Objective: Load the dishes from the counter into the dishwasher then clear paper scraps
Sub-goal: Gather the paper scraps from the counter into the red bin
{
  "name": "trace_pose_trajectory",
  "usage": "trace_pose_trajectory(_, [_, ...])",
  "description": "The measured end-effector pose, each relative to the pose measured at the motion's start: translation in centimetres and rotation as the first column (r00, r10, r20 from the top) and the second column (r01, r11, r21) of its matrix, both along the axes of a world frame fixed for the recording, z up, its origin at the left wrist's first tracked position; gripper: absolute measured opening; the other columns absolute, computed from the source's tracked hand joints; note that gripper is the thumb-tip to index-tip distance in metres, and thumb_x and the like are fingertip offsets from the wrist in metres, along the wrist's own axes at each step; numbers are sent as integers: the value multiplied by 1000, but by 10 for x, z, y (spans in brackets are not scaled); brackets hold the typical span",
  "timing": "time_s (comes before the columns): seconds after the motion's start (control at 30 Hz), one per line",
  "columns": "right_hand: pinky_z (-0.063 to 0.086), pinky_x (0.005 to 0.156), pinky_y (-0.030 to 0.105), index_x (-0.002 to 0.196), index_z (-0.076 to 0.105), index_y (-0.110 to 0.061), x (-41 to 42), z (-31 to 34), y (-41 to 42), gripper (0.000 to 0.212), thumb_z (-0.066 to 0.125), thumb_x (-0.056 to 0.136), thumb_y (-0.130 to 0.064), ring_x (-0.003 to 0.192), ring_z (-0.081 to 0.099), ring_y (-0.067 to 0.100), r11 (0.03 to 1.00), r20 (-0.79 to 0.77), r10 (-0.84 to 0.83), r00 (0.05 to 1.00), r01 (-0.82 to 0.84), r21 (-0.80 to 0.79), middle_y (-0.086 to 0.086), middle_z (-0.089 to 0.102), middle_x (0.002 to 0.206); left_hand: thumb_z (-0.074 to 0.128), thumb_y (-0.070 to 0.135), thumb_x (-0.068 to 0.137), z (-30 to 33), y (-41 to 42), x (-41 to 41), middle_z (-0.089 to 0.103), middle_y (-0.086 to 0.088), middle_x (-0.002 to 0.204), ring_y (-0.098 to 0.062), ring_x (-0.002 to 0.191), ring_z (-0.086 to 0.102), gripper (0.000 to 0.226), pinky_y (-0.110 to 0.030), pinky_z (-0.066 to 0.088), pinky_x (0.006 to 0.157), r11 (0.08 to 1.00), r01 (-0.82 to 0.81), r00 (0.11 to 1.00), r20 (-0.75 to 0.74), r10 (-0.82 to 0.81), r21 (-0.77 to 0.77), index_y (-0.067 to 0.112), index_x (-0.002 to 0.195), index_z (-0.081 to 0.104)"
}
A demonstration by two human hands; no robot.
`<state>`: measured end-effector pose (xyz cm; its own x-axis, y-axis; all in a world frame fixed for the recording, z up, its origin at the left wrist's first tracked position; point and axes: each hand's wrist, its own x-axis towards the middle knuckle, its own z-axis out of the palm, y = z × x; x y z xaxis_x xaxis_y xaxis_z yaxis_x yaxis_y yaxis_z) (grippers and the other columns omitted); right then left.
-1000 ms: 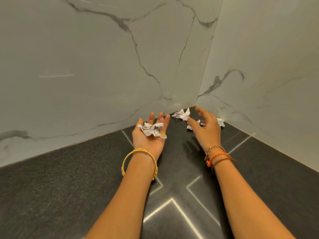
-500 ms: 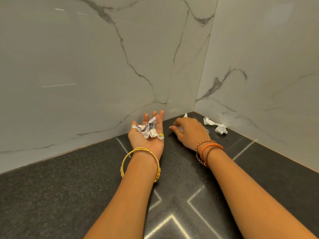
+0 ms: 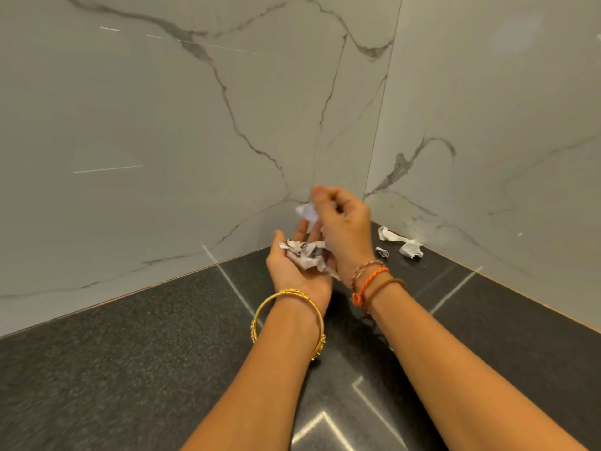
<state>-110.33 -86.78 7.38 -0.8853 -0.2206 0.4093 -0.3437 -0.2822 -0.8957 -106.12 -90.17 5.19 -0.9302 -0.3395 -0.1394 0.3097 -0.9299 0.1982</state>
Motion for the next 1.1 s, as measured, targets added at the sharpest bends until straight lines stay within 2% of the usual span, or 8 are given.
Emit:
trace_pose_trajectory(0.13, [32,88,35,68,70,-21,-1,-19,-5,37,47,77,-48,95,47,10,827,-506,-22,862,300,475,-15,59,76,40,31,96,0,0,5,67,-10,65,-19,71,64,34,-27,51,79,1000,-2,996,-90,3,10,8,82,61])
trace_pose_trajectory(0.27, [31,93,21,77,67,-41,1,-5,2,30,40,75,-53,99,45,0,950,-377,-81,923,185,250,-23,56,89,31,40,97,1,-5,4,64,-11,87,-24,80,61,42,-37,49,75,997,-15,1000,4,16,-70,12,90,60])
trace_pose_trajectory(0.4, [38,80,6,99,69,-15,-19,2,19,22,48,92,-16,95,55,3,968,-67,-249,966,245,-61,-7,63,96,30,40,98,2,-9,6,58,-13,94,-27,84,57,42,-33,52,68,1000,-11,1000,18,11,4,10,91,58])
trace_pose_trajectory(0.5, [33,96,33,108,66,-27,-43,-16,53,25,51,89,-20,117,45,22,643,-286,-555,781,621,448,0,59,116,34,36,97,3,-8,8,58,-14,90,-28,80,57,37,-24,54,49,1000,-1,1000,7,1,31,9,90,59])
trace_pose_trajectory(0.57, [28,99,36,121,57,-32,-50,-23,76,32,50,90,-32,125,34,26,394,-331,-522,786,567,724,2,48,132,38,31,97,3,-8,7,58,-13,91,-27,80,58,30,-23,53,48,1000,1,1000,14,-1,21,11,90,59])
trace_pose_trajectory(0.7, [31,101,39,134,46,-28,-55,-27,79,49,45,90,-50,127,35,33,222,-274,-350,896,363,905,10,43,138,38,20,95,2,-9,4,55,-14,97,-26,82,58,22,-24,54,49,1000,2,999,36,-2,0,13,93,60])
trace_pose_trajectory(0.9, [46,81,35,113,63,-11,-50,-27,70,27,49,91,-5,104,57,34,252,-369,-266,891,434,865,18,62,113,35,17,94,4,-7,4,56,-12,95,-24,82,58,25,-25,55,51,999,12,998,56,-9,-48,13,91,60])
trace_pose_trajectory(1.1, [46,76,30,100,70,-8,-47,-28,65,25,54,85,5,98,60,30,334,-443,-230,867,498,800,16,67,103,35,18,95,4,-7,4,57,-13,96,-25,82,59,26,-26,55,52,999,4,999,50,-2,-42,11,93,60])
